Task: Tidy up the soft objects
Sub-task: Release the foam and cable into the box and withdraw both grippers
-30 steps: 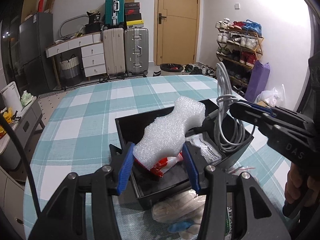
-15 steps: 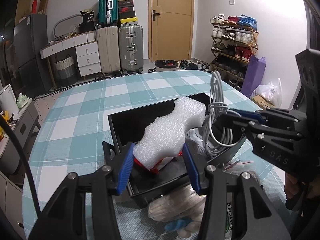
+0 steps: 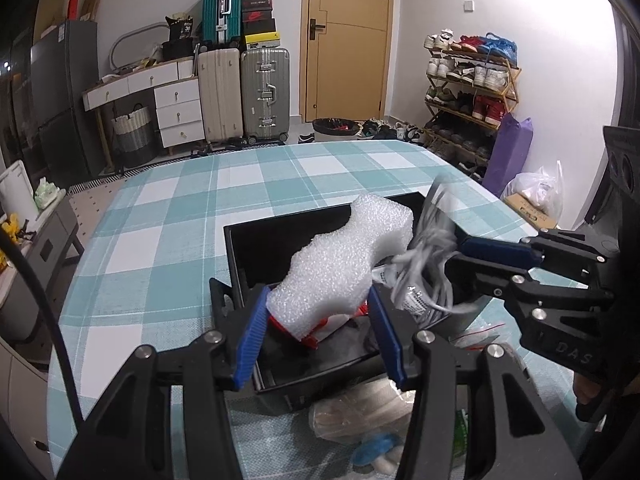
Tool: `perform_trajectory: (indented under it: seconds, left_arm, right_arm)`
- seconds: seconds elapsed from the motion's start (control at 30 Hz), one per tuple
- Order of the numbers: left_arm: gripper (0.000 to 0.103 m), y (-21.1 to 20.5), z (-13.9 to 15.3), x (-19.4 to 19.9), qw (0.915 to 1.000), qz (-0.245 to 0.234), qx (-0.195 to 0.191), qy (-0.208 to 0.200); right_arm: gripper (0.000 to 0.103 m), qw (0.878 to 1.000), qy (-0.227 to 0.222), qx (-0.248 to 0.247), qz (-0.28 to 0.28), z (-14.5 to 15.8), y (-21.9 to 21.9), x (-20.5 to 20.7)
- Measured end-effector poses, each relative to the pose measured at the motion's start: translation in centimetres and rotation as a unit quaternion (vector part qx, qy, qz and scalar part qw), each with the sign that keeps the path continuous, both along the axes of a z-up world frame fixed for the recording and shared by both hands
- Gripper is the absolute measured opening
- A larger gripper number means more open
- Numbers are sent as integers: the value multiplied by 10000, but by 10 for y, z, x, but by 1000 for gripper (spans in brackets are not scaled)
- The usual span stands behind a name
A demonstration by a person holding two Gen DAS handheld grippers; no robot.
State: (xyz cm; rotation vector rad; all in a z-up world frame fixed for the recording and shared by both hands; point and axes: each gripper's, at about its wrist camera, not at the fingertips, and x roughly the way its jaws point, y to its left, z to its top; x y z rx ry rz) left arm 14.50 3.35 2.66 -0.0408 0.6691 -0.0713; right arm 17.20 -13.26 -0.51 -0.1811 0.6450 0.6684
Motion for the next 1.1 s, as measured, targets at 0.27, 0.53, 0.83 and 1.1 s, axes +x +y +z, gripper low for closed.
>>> perform_trajectory:
  seconds: [0.27, 0.53, 0.83, 1.1]
  left_arm:
    - [92, -4, 13, -24, 9997, 14, 63, -222]
    - [103, -4, 15, -47, 9997, 165, 16, -191]
    - [103, -4, 9, -70, 9992, 333, -7, -201]
    - [103, -10, -4, -76, 9992, 393, 63, -33]
  right_arm:
    - [85, 9987, -410, 236, -204, 21, -26, -22]
    - [103, 9982, -111, 442, -397, 23, -55, -38]
    - [103, 9993, 212, 128, -286, 7, -56, -53]
    - [103, 9980, 592, 46, -197, -9, -50, -52]
